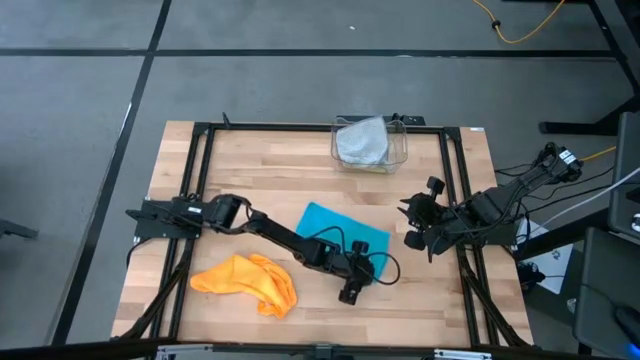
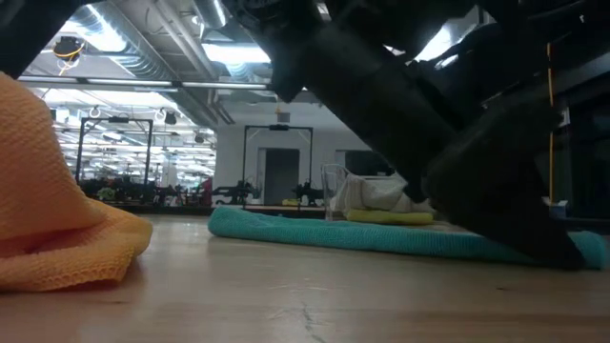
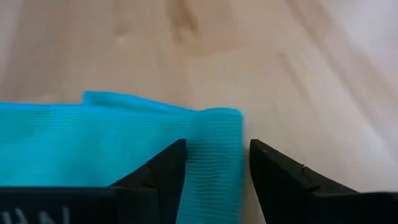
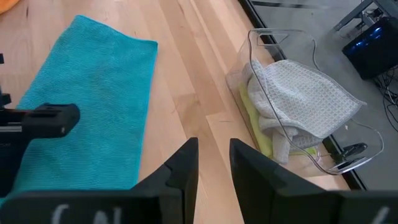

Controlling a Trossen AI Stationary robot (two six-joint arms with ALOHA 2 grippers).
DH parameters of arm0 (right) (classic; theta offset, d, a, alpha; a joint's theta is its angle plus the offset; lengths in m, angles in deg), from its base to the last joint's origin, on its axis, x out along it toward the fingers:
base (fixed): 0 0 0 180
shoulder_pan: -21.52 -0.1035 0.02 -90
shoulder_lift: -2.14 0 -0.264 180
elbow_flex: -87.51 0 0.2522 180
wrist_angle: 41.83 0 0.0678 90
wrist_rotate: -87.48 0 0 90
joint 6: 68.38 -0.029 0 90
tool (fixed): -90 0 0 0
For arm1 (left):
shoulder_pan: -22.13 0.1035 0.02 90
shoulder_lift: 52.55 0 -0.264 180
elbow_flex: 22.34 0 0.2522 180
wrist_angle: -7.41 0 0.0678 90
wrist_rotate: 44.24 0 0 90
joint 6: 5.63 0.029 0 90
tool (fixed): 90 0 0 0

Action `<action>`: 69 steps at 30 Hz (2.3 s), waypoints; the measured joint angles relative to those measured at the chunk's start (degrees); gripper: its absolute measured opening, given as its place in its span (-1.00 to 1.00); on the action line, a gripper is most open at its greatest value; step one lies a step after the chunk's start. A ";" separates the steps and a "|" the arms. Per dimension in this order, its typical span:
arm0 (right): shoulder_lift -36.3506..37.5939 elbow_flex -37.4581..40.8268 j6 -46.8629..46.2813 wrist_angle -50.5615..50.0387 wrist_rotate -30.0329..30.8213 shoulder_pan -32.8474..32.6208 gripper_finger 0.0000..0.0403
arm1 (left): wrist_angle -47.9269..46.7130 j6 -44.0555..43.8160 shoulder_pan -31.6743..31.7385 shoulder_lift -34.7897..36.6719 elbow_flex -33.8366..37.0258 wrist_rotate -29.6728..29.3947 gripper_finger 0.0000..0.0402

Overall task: Fold microfiber towels
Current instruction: Fold the blue microfiber towel

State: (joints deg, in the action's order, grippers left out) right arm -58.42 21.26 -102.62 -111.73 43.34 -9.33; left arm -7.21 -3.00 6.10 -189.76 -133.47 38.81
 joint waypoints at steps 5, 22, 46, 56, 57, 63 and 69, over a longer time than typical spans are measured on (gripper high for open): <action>0.00 0.00 0.00 0.00 -0.02 0.00 -0.53 | -1.02 0.86 1.26 1.11 0.04 -3.75 -0.59; -0.04 0.00 -0.10 -0.22 -3.07 0.00 -0.53 | -14.79 -0.11 -0.39 13.69 0.02 -24.28 -1.00; -0.07 0.00 -0.60 -0.32 -5.07 0.00 -0.53 | -61.92 -47.82 -6.09 14.47 0.22 -37.85 -1.00; -0.07 0.00 -1.57 -0.48 -5.05 0.00 -0.53 | -66.39 -56.24 -5.09 14.57 4.12 -33.14 -1.00; -0.07 0.00 -1.57 -0.48 -5.05 0.00 -0.53 | -66.65 -56.68 -4.82 14.49 5.26 -32.86 -1.00; -0.07 0.00 -1.57 -0.48 -5.05 0.00 -0.53 | -66.77 -61.02 -3.79 14.53 10.30 -32.65 -0.90; -0.07 0.00 -1.68 -0.48 -5.03 0.00 -0.53 | -72.91 -63.52 -3.69 14.59 10.88 -33.69 -0.61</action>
State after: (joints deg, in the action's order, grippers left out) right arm -58.48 21.26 -104.30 -112.21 38.32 -9.33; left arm -80.11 -66.52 2.41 -175.17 -122.58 5.13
